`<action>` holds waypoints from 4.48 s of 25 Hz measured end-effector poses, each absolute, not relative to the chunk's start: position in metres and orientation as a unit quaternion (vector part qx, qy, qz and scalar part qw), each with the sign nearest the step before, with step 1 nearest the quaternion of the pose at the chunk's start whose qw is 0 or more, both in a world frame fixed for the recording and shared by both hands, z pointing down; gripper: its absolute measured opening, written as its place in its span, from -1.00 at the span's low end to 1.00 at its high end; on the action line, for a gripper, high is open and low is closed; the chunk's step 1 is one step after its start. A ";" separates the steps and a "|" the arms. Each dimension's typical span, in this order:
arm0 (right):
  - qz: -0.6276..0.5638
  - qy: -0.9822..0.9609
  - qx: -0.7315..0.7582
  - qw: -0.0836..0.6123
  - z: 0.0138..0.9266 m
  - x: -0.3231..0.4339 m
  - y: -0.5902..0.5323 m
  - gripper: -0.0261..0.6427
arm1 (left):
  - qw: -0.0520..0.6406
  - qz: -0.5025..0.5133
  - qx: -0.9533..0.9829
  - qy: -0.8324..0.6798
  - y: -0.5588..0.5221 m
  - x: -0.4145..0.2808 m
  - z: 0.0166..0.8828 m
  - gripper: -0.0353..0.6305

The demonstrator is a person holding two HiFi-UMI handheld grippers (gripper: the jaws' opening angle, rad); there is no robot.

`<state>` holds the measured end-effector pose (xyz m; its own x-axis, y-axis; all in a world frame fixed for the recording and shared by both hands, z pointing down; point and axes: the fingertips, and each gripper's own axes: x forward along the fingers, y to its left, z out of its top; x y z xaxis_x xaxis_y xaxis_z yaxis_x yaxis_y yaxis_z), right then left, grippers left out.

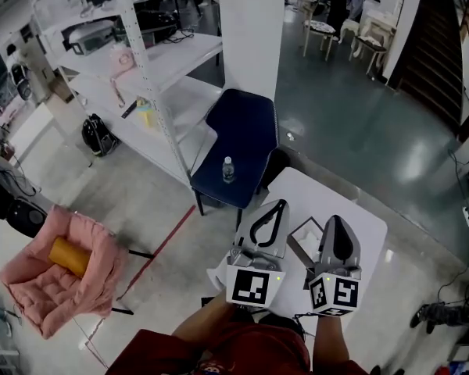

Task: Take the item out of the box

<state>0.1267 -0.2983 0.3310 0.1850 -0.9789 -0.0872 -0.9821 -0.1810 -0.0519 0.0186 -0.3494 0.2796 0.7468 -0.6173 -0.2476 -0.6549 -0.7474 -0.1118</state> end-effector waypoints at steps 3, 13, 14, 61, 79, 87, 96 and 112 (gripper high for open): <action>0.015 0.628 -0.776 0.047 0.334 0.129 -0.301 -0.92 | 0.078 0.105 -0.934 0.334 -0.357 0.022 0.284 -0.88; 0.000 0.610 -0.791 0.038 0.356 0.185 -0.302 -0.92 | 0.060 0.103 -0.939 0.322 -0.367 0.073 0.301 -0.88; -0.001 0.611 -0.791 0.038 0.357 0.190 -0.304 -0.92 | 0.066 0.099 -0.940 0.321 -0.368 0.077 0.301 -0.88; -0.172 0.609 -0.773 -0.043 0.520 0.234 -0.359 -0.91 | 0.036 0.084 -0.932 0.351 -0.397 0.104 0.358 -0.88; -0.328 0.581 -0.739 -0.091 0.633 0.248 -0.355 -0.78 | 0.026 0.062 -0.937 0.344 -0.406 0.115 0.383 -0.88; -0.390 0.561 -0.724 -0.098 0.671 0.253 -0.353 -0.73 | 0.017 0.059 -0.937 0.345 -0.414 0.120 0.389 -0.88; -0.462 0.527 -0.703 -0.122 0.711 0.254 -0.342 -0.60 | 0.010 0.052 -0.936 0.348 -0.417 0.117 0.397 -0.88; -0.553 0.480 -0.659 -0.171 0.768 0.252 -0.340 -0.46 | -0.002 0.049 -0.934 0.353 -0.428 0.116 0.408 -0.88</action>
<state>0.2517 -0.3400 0.7681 -0.0725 -0.4446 0.8928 -0.8218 -0.4806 -0.3061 0.1155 -0.4275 0.4080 0.7465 -0.6592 -0.0904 -0.6588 -0.7513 0.0393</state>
